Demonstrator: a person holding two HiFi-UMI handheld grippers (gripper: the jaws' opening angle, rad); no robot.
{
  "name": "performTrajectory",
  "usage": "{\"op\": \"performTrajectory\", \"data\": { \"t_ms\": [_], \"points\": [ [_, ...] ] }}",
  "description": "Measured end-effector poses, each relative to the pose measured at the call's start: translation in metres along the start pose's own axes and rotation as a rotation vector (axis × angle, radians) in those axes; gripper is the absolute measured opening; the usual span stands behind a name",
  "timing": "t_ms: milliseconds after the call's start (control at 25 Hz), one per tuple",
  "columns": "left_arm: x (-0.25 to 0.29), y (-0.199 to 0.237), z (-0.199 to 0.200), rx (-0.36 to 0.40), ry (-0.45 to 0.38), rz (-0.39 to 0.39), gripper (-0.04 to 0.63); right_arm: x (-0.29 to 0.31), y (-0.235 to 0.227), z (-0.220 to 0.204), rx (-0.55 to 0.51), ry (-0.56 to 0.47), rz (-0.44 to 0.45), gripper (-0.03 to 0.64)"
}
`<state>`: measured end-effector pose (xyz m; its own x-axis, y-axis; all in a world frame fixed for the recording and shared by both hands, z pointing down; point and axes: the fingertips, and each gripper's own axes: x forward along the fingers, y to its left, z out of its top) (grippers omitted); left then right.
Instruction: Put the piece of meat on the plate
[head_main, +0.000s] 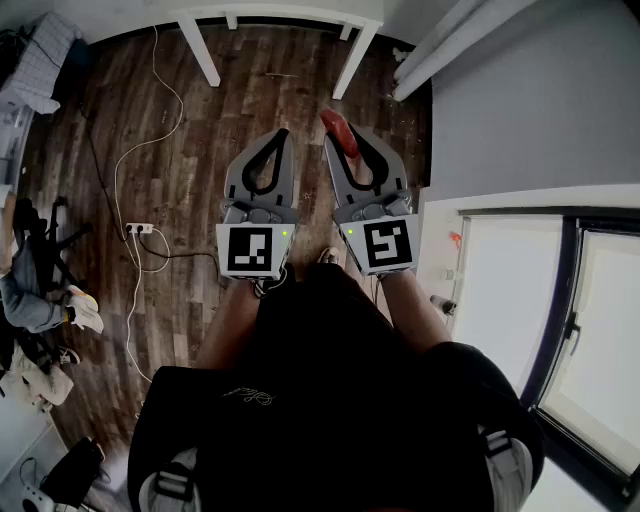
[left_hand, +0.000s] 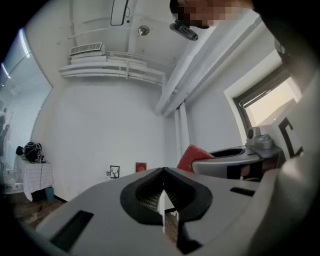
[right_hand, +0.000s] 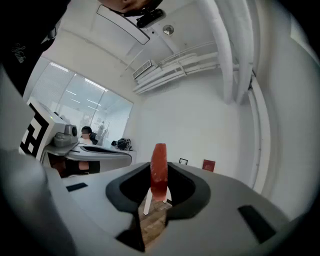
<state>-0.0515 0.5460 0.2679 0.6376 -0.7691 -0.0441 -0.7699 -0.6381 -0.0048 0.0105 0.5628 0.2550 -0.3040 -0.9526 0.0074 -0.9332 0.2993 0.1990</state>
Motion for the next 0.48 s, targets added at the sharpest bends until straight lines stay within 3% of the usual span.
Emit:
{"op": "performTrajectory", "data": {
  "t_ms": [480],
  "points": [
    [-0.021,0.038,-0.006,-0.01,-0.001,0.012,0.002,0.017,0.035,0.005,0.009,-0.016,0.015,0.103]
  ]
}}
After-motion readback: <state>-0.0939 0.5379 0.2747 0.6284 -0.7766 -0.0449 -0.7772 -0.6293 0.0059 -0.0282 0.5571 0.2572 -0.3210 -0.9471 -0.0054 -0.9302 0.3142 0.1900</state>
